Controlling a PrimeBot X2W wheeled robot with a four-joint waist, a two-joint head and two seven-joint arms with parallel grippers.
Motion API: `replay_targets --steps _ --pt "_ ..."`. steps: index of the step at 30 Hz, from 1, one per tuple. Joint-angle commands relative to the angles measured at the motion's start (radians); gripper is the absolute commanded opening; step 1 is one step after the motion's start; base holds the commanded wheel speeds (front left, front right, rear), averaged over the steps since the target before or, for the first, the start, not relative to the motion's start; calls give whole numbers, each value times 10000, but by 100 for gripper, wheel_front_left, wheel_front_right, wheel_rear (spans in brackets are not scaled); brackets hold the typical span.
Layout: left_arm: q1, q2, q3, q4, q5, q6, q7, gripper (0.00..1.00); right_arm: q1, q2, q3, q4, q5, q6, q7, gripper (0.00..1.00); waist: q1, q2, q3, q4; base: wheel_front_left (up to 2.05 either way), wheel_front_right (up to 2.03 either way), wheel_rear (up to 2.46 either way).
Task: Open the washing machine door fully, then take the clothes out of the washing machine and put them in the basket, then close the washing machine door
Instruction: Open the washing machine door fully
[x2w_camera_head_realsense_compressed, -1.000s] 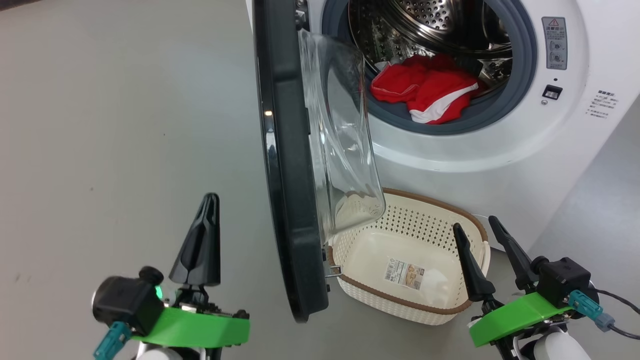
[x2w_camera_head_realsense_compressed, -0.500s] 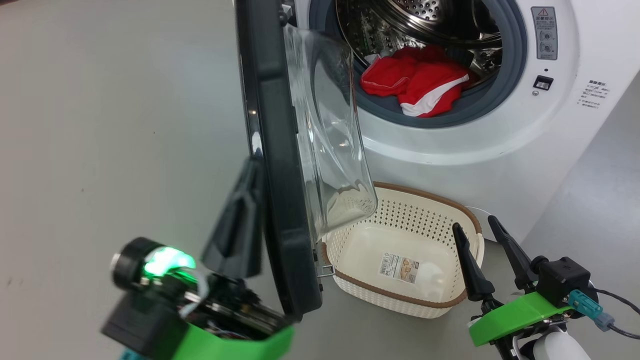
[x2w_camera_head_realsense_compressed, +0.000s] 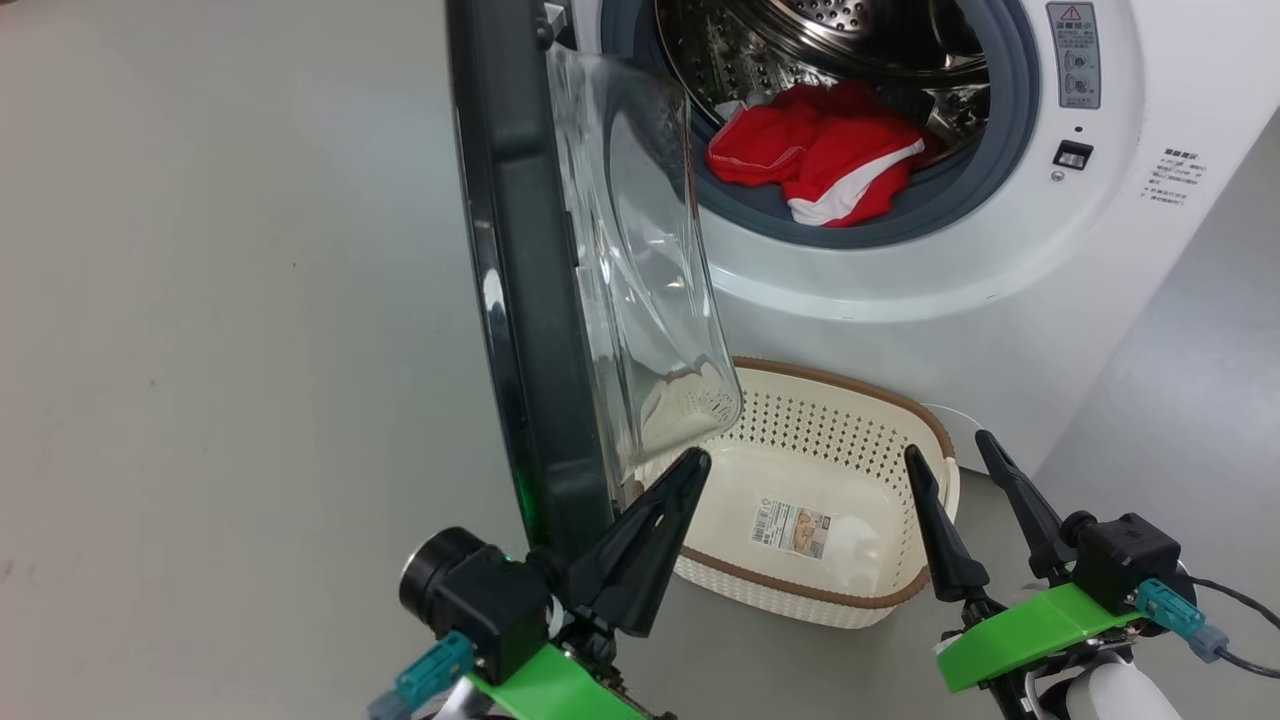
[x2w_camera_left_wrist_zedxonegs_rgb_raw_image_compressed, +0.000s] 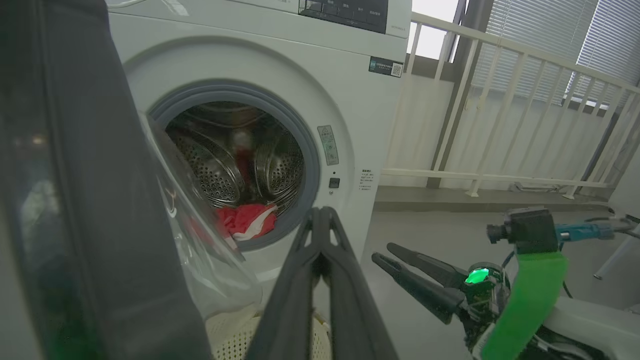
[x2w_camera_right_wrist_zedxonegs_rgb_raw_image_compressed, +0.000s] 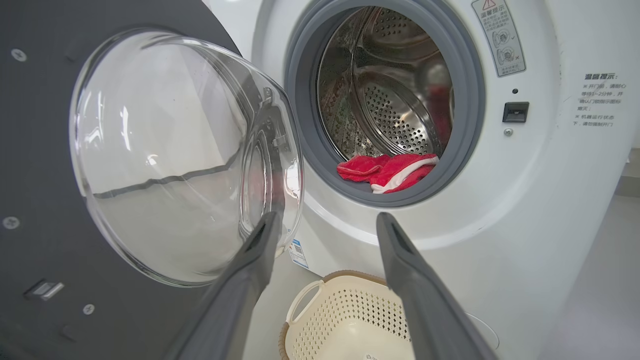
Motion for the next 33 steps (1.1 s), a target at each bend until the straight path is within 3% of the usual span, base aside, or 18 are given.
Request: replay_targets --steps 1,12,33 --pt "-177 114 331 18 -74 33 57 0 -342 16 260 -244 -41 65 -64 100 0 0 26 -26 0 0 0" --pt "-329 113 675 1252 78 811 12 0 -363 16 277 -212 -90 65 -65 100 0 0 108 -64 0 0 0" --pt "-112 514 1333 1513 54 1665 -135 0 -133 16 448 -199 -144 65 -65 100 0 0 115 722 0 0 0"
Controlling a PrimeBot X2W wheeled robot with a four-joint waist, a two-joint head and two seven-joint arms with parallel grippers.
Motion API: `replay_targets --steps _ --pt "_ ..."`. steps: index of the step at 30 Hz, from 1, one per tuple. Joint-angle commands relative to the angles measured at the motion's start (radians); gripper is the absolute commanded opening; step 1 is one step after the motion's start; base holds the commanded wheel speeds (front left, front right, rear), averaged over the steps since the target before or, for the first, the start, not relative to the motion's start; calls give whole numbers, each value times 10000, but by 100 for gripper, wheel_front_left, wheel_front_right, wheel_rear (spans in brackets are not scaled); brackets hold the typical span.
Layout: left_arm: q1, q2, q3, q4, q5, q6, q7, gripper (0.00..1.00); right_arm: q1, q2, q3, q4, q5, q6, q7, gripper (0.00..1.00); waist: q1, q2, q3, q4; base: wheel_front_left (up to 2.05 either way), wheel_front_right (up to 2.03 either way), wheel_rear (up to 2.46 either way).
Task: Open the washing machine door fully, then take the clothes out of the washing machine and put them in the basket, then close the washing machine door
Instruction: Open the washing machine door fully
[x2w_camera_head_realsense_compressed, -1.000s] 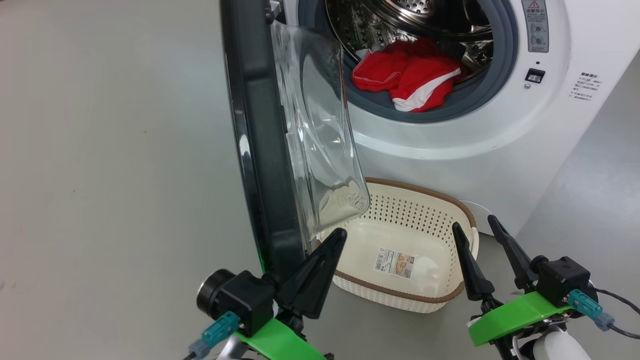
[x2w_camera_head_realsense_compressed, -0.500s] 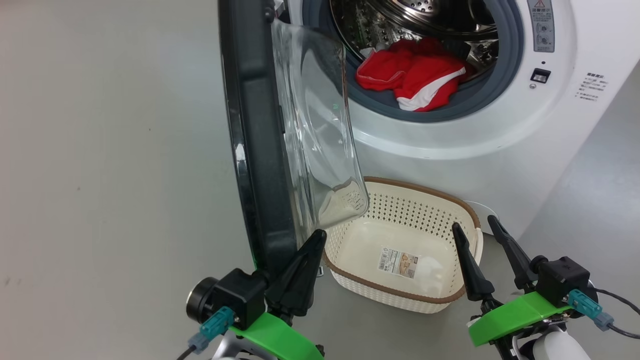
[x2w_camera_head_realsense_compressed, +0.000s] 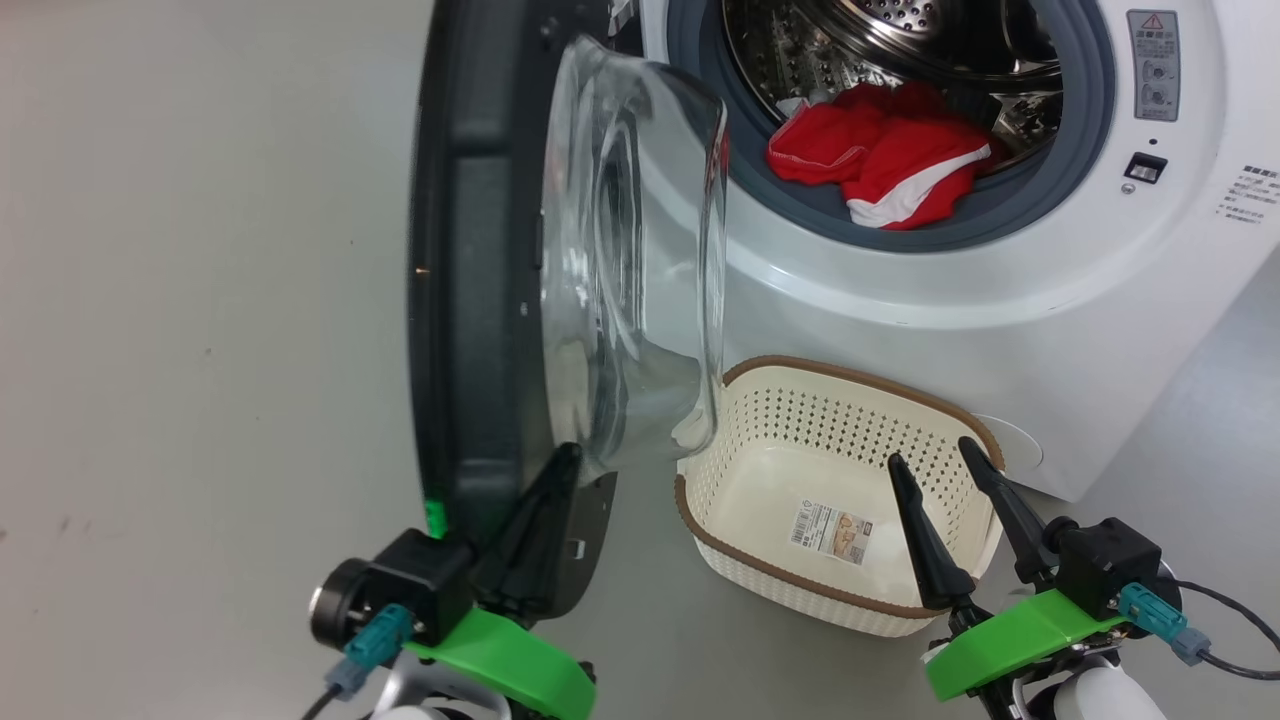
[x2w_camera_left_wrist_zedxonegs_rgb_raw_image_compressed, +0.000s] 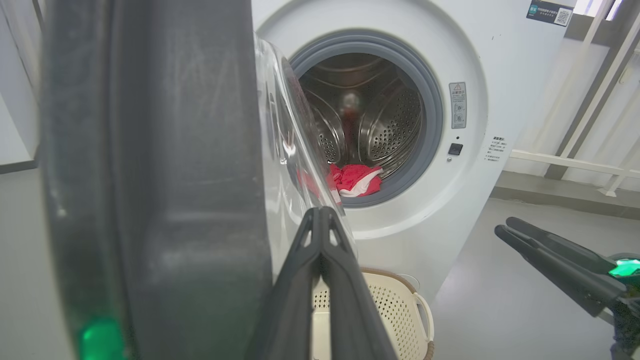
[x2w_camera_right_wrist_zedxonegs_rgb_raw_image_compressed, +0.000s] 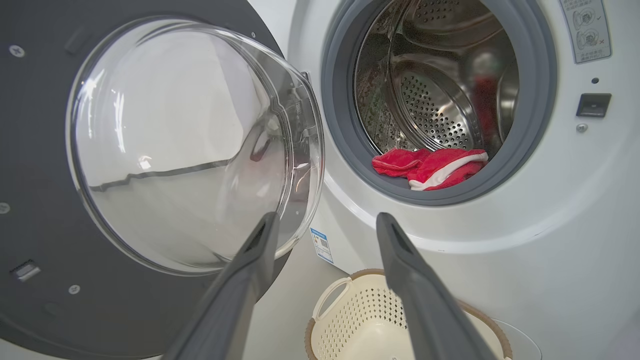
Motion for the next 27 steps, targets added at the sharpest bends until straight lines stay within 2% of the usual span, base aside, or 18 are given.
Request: replay_targets --steps 1,15,27 --pt "-128 295 606 -148 63 201 -69 0 -159 18 247 -251 -69 65 -65 100 0 0 40 29 0 0 0" --pt "77 1101 1853 -83 39 1152 -266 0 -394 18 536 -118 -315 65 -65 100 0 0 364 109 0 0 0" --pt "-141 1469 2673 565 -203 1555 -612 0 -400 18 537 -92 -601 65 -65 100 0 0 627 121 0 0 0"
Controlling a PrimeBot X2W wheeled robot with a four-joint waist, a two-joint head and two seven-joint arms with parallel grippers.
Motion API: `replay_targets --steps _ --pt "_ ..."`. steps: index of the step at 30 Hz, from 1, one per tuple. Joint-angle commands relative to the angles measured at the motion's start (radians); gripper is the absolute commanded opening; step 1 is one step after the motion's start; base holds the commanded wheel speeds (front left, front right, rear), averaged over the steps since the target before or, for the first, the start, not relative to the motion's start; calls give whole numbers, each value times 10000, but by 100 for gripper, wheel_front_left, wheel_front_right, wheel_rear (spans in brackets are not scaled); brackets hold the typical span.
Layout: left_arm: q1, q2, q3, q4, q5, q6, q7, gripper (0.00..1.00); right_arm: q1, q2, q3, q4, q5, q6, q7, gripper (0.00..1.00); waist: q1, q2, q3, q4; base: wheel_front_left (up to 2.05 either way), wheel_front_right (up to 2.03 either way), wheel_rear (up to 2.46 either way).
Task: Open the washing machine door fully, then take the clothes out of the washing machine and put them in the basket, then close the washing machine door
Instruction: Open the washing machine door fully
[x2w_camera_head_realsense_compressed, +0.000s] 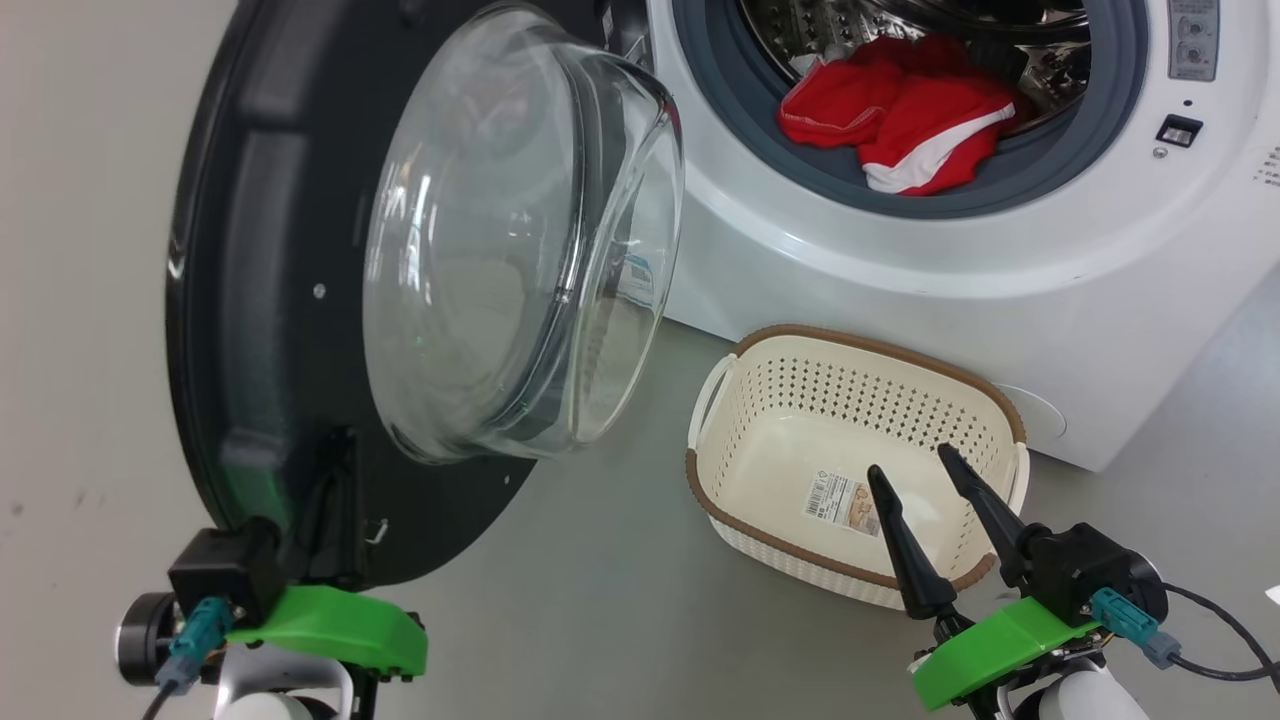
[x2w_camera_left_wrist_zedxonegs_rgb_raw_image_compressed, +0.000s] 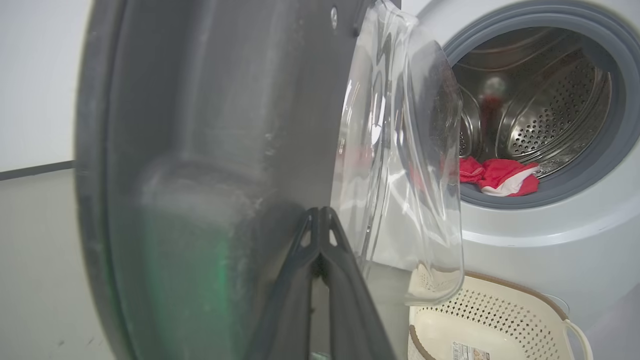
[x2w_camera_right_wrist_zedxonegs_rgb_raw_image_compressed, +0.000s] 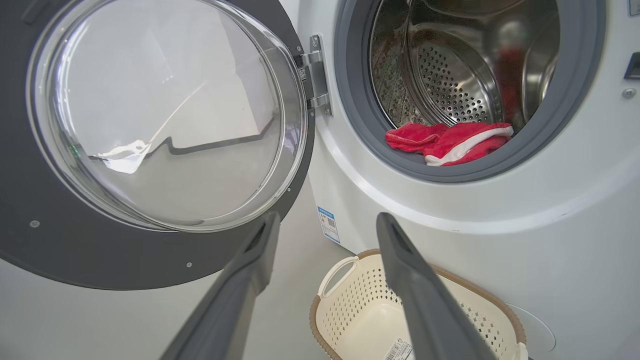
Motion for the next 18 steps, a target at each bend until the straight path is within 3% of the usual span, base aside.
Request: replay_targets --steps 1,11,18 --pt "-331 456 636 -45 -55 234 -111 0 -365 26 220 -211 -87 65 -65 100 0 0 35 3 0 0 0" --pt "-913 665 1243 857 -332 242 -633 0 -359 26 170 -218 -377 65 -65 100 0 0 273 12 0 0 0" --pt "-1495 659 1631 1796 -549 22 -931 0 -426 26 209 -168 -627 65 -65 100 0 0 466 11 0 0 0"
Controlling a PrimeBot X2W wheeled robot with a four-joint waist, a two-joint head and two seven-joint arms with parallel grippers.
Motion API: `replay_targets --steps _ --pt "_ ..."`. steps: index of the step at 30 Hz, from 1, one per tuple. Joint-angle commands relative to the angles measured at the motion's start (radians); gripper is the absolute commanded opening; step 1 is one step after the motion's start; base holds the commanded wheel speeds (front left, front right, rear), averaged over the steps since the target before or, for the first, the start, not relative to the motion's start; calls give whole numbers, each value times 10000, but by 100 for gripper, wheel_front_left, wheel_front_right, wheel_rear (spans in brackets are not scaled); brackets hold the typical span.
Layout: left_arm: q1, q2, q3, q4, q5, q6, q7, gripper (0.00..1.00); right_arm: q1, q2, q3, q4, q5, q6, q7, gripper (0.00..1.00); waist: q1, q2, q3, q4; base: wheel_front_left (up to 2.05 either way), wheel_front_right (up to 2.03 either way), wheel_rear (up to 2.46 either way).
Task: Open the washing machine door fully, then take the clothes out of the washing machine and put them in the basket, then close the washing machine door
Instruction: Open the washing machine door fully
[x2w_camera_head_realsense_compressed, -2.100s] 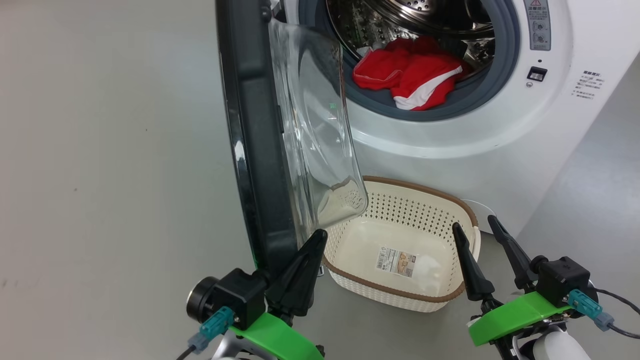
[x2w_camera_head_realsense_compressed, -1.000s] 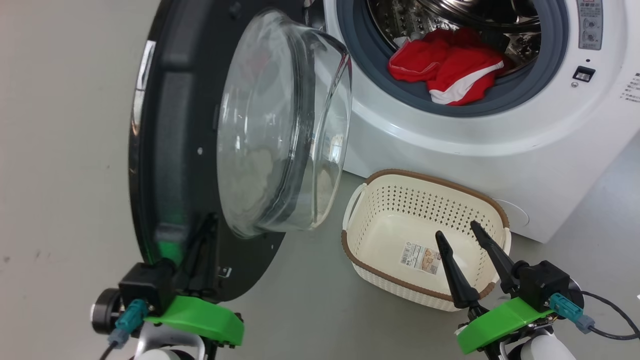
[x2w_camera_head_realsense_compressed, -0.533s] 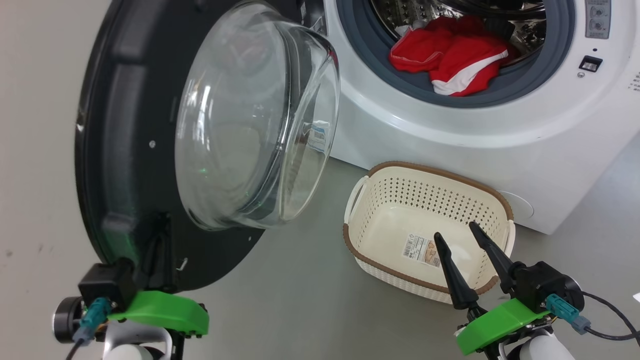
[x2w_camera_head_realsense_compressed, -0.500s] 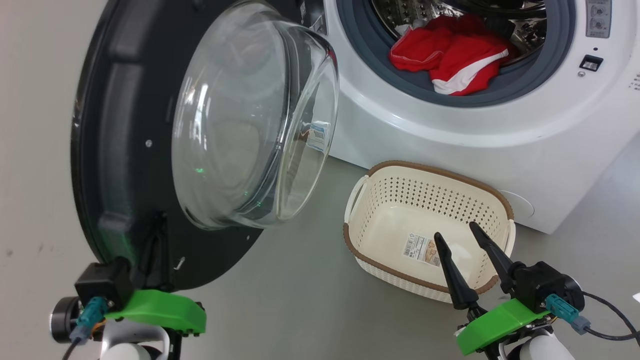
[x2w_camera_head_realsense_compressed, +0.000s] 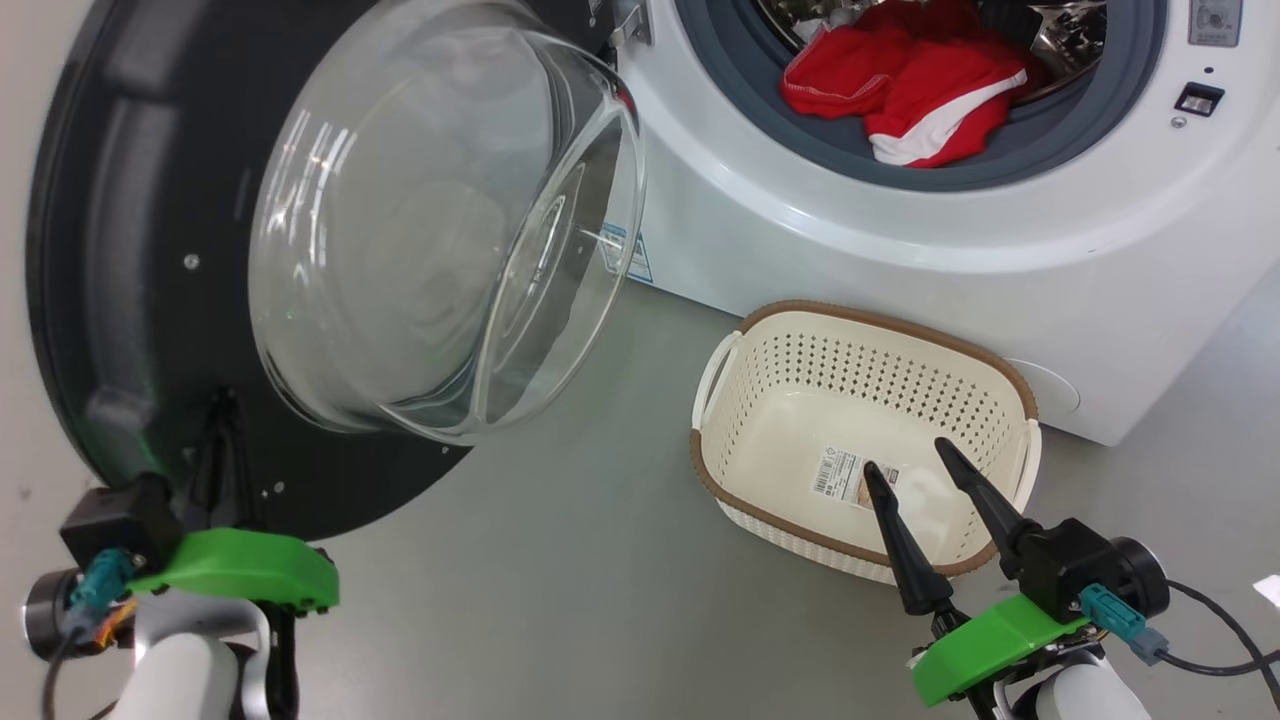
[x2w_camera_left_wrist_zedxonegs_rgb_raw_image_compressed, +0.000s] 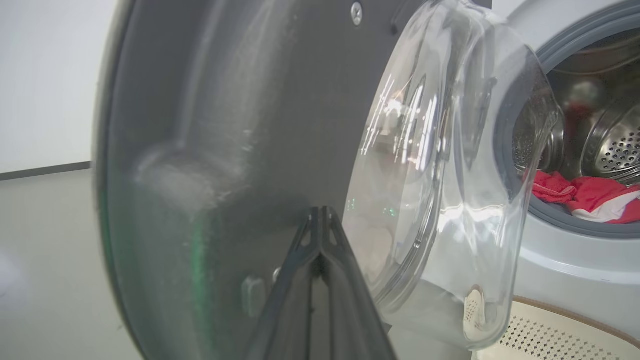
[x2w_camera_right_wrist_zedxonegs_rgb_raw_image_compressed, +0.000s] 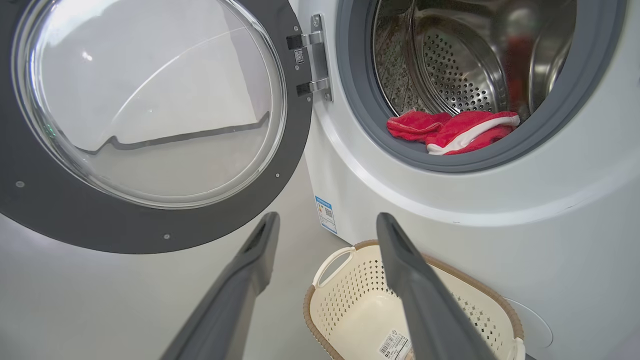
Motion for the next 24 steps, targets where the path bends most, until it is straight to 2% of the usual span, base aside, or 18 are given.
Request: replay_targets --steps 1,7,24 --pt "-467 463 634 25 -144 -1 -123 0 -331 34 254 -190 -111 65 -65 100 0 0 45 -1 0 0 0" --pt "-960 389 1396 574 -175 -349 -202 0 -384 34 276 -211 -305 65 -65 100 0 0 201 -2 0 0 0" --pt "-1888 -208 3607 1758 870 -1360 -207 0 -378 34 234 -462 -757 65 85 100 0 0 624 -44 0 0 0"
